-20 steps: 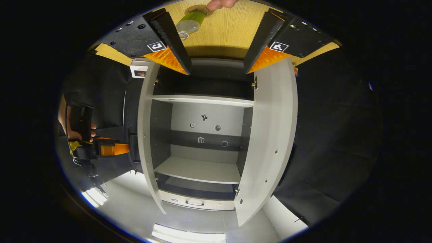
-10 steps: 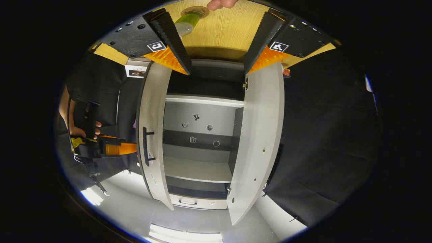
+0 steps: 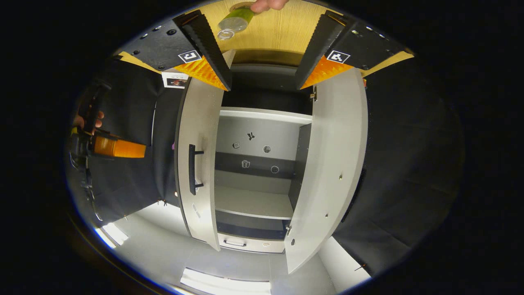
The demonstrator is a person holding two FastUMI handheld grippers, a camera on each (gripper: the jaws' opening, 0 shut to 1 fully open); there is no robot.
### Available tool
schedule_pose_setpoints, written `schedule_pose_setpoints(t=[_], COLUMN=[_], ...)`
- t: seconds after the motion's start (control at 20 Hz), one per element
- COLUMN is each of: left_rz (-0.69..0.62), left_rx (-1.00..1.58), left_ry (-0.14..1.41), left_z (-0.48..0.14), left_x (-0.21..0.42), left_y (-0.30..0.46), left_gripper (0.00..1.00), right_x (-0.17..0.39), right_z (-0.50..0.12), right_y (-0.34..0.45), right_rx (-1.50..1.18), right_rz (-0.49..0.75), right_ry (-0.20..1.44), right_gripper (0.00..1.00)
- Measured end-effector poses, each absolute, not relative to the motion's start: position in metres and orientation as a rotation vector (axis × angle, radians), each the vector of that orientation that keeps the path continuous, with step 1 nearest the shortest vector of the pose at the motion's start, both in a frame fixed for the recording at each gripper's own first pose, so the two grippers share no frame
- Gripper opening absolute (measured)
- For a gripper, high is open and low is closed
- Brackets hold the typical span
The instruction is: Grasp the bottle in the cabinet with the left hand and place it on the coaster, then close the right door with the right hand and the left door with the left hand.
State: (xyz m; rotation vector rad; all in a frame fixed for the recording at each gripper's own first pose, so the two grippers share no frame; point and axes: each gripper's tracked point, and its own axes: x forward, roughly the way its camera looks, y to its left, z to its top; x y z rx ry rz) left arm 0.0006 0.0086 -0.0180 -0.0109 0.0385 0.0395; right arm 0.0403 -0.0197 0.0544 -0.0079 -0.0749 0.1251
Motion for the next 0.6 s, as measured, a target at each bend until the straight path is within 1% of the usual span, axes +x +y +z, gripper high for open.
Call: schedule_pose_setpoints(t=[0.05, 0.1, 0.15, 0.2, 0.25, 0.3, 0.35, 0.4, 0.45, 0.5, 0.55, 0.6], left_rz=[0.032, 0.026, 0.020, 0.015, 0.012, 0.013, 0.018, 0.026, 0.039, 0.053, 0.076, 0.109], left_rx=[-0.020, -0.031, -0.042, -0.049, -0.052, -0.049, -0.046, -0.045, -0.051, -0.058, -0.061, -0.057], left_ry=[0.039, 0.036, 0.031, 0.028, 0.025, 0.024, 0.023, 0.013, -0.007, -0.024, -0.024, -0.013], left_z=[-0.017, -0.016, -0.014, -0.013, -0.012, -0.011, -0.010, -0.007, -0.001, 0.003, 0.003, 0.002], left_x=[0.003, 0.005, 0.006, 0.007, 0.008, 0.008, 0.007, 0.006, 0.004, 0.002, -0.002, -0.008], left_y=[0.006, 0.004, 0.003, 0.002, 0.001, 0.002, 0.004, 0.008, 0.014, 0.021, 0.031, 0.046], left_gripper=[0.95, 0.99, 0.95, 0.95, 1.00, 1.00, 0.95, 1.00, 0.95, 0.95, 0.95, 0.95], right_x=[0.035, 0.032, 0.027, 0.024, 0.021, 0.019, 0.017, 0.016, 0.016, 0.016, 0.017, 0.018], right_z=[0.045, 0.035, 0.022, 0.010, -0.002, -0.014, -0.025, -0.029, -0.030, -0.029, -0.028, -0.029], right_y=[-0.025, -0.029, -0.031, -0.033, -0.038, -0.045, -0.051, -0.051, -0.048, -0.047, -0.044, -0.040], right_rx=[0.008, 0.020, 0.025, 0.023, 0.011, -0.010, -0.034, -0.048, -0.056, -0.058, -0.057, -0.057], right_rz=[0.106, 0.088, 0.075, 0.063, 0.040, 0.009, -0.015, -0.020, -0.015, -0.011, -0.005, 0.003], right_ry=[-0.069, -0.063, -0.055, -0.052, -0.046, -0.030, -0.008, 0.004, 0.009, 0.007, 0.001, -0.004], right_gripper=[0.97, 0.97, 0.97, 0.97, 0.98, 0.93, 0.93, 0.98, 0.98, 0.94, 0.98, 0.98])
